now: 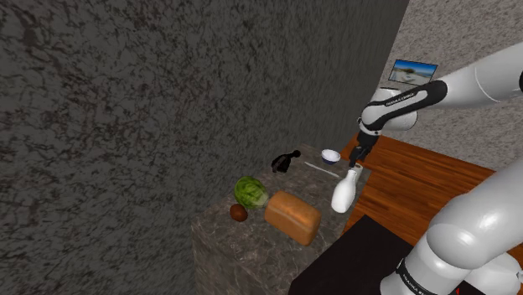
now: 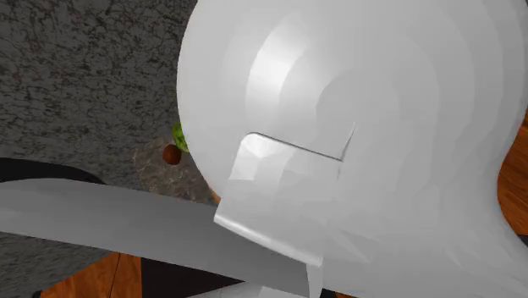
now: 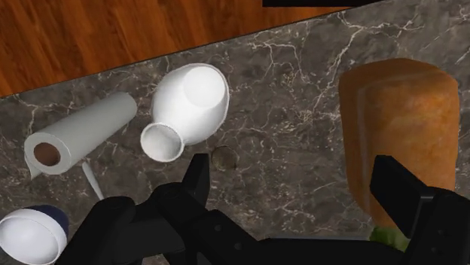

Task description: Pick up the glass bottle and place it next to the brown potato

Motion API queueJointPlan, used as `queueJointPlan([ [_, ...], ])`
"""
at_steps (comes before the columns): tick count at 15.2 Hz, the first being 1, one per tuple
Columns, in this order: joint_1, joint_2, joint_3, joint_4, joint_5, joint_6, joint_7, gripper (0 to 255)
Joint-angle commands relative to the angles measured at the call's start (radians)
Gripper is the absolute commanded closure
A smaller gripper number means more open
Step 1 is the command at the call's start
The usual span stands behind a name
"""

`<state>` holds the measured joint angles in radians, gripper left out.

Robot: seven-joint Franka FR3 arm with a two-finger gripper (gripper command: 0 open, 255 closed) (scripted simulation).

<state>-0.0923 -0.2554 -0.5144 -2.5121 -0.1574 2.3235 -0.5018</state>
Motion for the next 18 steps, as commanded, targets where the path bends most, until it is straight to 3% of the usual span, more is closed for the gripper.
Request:
queueJointPlan([
  [1, 0.008, 0.084, -0.04, 0.03, 0.046, 0.053, -0.061, 0],
  [6, 0.011, 0.313, -0.099, 0.122, 0.247, 0.154, -0.258, 0],
  [10, -0.053, 0.498, -0.071, 0.225, 0.436, 0.192, -0.424, 0],
  [18, -0.115, 0.62, 0.0, 0.255, 0.555, 0.264, -0.512, 0],
])
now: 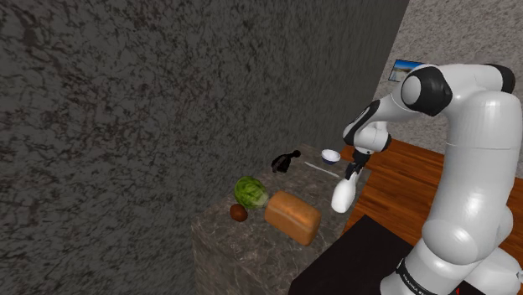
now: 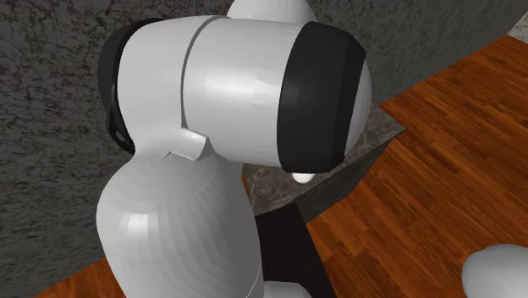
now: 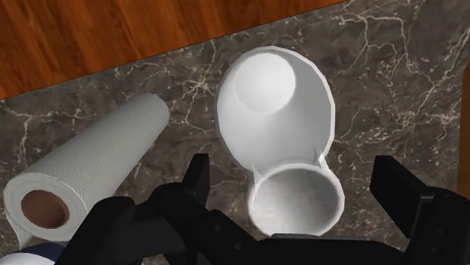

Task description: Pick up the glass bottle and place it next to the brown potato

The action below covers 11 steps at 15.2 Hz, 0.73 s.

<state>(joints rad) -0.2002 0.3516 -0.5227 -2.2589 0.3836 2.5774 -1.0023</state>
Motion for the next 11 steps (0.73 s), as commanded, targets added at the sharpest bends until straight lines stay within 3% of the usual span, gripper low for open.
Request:
queueJointPlan([
  [1, -0.011, 0.02, 0.013, 0.003, 0.021, 0.015, -0.016, 0],
  [8, -0.011, 0.02, 0.013, 0.003, 0.02, 0.015, -0.016, 0],
  [9, -0.011, 0.02, 0.013, 0.003, 0.02, 0.015, -0.016, 255],
  [11, -0.011, 0.02, 0.013, 0.003, 0.02, 0.015, -0.016, 255],
])
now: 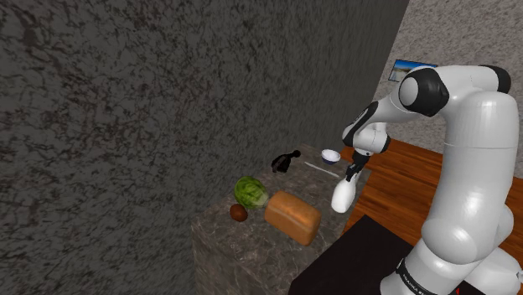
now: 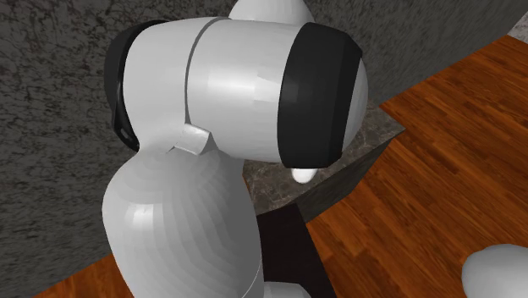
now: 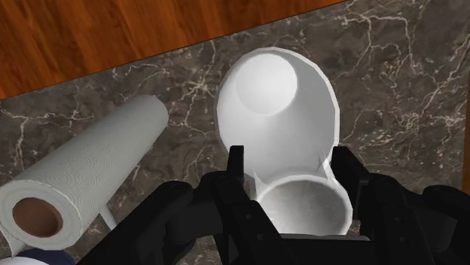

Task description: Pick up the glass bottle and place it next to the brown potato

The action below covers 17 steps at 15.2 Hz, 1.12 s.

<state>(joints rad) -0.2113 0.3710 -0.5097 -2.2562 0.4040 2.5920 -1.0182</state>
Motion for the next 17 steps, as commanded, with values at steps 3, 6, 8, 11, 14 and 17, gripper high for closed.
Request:
queueJointPlan([
  [3, 0.0, 0.0, 0.0, 0.0, 0.0, 0.0, 0.0, 255],
  [6, 0.0, 0.0, 0.0, -0.001, 0.0, 0.0, 0.0, 255],
  [8, 0.006, -0.012, -0.008, -0.001, -0.012, -0.009, 0.009, 255],
  [11, 0.024, -0.048, -0.033, -0.003, -0.05, -0.039, 0.036, 255],
  [14, 0.041, -0.085, -0.055, -0.003, -0.088, -0.069, 0.063, 255],
  [17, 0.055, -0.121, -0.074, -0.001, -0.126, -0.1, 0.09, 255],
])
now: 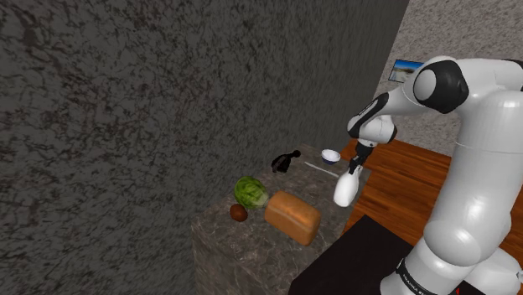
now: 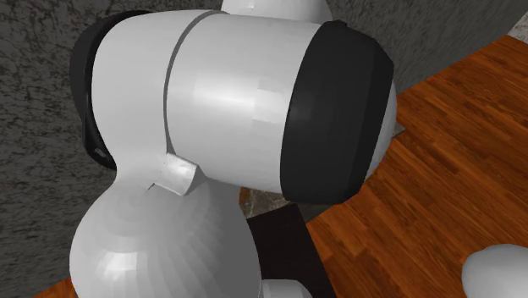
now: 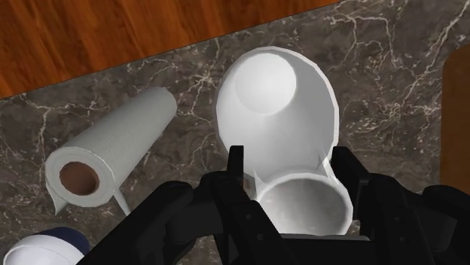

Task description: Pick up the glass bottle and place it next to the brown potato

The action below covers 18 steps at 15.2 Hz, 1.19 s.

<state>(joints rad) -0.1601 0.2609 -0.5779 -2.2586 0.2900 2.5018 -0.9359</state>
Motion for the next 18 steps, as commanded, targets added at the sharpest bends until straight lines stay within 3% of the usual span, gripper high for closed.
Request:
queueJointPlan([
  [1, 0.008, -0.023, -0.012, 0.003, -0.024, -0.02, 0.017, 255],
  [18, 0.049, -0.203, -0.061, 0.063, -0.203, -0.219, 0.146, 255],
])
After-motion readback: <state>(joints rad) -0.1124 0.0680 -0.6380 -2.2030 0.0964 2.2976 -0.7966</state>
